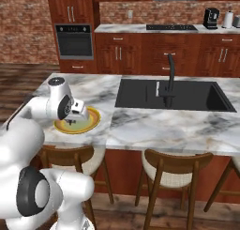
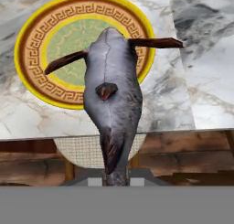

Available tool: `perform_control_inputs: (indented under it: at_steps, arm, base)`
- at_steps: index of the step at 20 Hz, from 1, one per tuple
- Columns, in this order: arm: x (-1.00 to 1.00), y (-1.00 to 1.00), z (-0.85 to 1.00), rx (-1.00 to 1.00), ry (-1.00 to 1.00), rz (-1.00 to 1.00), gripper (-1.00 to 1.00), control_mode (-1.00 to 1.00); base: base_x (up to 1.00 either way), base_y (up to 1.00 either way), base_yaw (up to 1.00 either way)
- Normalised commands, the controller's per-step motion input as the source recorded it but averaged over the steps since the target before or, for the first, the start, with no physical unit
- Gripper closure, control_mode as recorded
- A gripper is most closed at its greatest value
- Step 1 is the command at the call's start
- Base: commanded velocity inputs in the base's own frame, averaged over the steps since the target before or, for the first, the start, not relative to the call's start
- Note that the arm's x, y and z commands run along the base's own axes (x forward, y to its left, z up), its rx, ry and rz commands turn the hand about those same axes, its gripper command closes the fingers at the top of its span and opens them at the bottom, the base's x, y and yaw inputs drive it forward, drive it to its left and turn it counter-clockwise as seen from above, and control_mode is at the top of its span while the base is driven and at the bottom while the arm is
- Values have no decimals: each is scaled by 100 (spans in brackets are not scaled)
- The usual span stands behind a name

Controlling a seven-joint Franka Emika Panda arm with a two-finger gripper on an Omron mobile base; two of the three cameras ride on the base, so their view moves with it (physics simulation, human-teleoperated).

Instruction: Take the cheese, fish, and lemon from the fridge and place them on the plate on the dining counter to create an appetizer plate.

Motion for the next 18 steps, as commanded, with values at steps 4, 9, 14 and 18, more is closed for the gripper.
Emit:
perform_control_inputs:
  at_steps: [4,9,14,18]
  arm:
    - [54,15,-32,0,1,-3,100,-100]
    - [53,9,-30,0,0,-3,100,-100]
    - [48,5,-34,0,0,-3,100,-100]
    - [37,4,-38,-1,0,-4,100,-100]
  base:
    - [0,0,0]
    - [0,0,0]
    - [0,0,0]
    - [0,0,0]
